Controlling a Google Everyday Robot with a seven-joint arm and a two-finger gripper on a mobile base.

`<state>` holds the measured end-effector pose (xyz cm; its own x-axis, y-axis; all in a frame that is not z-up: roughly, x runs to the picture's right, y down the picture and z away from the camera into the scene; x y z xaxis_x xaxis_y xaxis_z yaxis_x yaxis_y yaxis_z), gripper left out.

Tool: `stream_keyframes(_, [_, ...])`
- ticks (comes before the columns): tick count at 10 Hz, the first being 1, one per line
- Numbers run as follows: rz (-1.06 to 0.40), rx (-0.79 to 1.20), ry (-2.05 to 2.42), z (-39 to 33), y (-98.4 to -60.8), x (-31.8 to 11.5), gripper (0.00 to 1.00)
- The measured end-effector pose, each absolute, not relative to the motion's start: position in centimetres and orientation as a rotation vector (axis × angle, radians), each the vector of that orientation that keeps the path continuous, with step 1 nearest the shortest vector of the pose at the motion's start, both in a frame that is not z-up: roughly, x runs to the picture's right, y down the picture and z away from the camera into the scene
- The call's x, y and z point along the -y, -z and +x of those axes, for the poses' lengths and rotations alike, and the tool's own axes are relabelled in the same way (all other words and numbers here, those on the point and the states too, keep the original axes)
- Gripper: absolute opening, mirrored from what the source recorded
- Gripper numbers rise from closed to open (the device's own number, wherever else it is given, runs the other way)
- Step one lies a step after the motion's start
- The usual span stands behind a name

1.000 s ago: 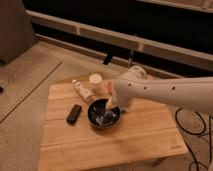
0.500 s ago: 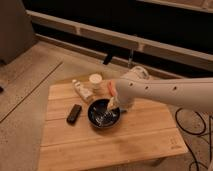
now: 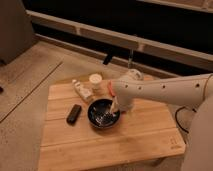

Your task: Drag the ceramic bowl in a circle

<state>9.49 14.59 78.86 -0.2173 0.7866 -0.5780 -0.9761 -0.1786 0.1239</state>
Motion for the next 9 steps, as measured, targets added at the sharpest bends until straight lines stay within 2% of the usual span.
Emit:
stream_keyframes(7, [-0.588,-0.606,-1.759,7.4,-84.6,-17.9,0.64])
stream_keyframes(9, [-0.588,-0.594,-1.724,7.1,-85.3,-17.9,0.47])
